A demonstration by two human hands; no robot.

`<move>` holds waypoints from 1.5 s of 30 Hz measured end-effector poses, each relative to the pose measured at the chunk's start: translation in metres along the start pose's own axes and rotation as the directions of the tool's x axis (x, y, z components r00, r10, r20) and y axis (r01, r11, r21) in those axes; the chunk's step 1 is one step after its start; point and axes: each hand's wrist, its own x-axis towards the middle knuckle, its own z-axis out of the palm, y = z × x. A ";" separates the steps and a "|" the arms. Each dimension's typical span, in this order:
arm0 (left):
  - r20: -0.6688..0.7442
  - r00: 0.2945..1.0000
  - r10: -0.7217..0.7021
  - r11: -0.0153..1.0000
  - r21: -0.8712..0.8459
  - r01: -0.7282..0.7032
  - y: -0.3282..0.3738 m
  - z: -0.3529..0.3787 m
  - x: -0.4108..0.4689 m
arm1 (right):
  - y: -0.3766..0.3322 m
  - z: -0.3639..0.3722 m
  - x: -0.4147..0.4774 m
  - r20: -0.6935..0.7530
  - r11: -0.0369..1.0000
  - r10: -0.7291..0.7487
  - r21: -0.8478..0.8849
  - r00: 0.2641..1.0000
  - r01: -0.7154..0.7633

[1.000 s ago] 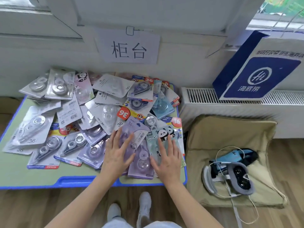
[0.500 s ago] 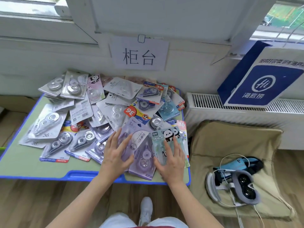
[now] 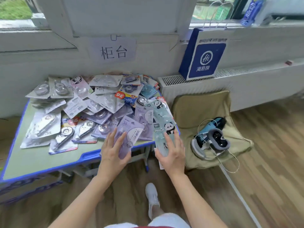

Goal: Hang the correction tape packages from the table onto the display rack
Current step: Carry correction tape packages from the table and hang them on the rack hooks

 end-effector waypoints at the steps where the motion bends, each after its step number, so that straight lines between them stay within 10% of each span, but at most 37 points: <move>1: 0.013 1.000 0.025 1.000 -0.010 -0.025 0.004 -0.003 -0.012 | -0.001 -0.008 -0.018 -0.018 1.000 0.021 -0.011 1.000 -0.021; 10: 0.196 0.944 0.266 0.961 -0.124 -0.245 0.074 0.006 -0.115 | 0.011 -0.105 -0.181 -0.167 0.944 0.291 -0.109 0.942 -0.311; 24: 0.360 0.779 0.513 0.855 -0.294 -0.427 0.261 0.081 -0.330 | 0.082 -0.291 -0.454 -0.454 0.707 0.608 -0.063 0.651 -0.705; 45: 0.361 0.553 0.751 0.652 -0.536 -0.536 0.589 0.263 -0.525 | 0.294 -0.583 -0.642 -0.764 0.479 0.582 0.046 0.278 -0.876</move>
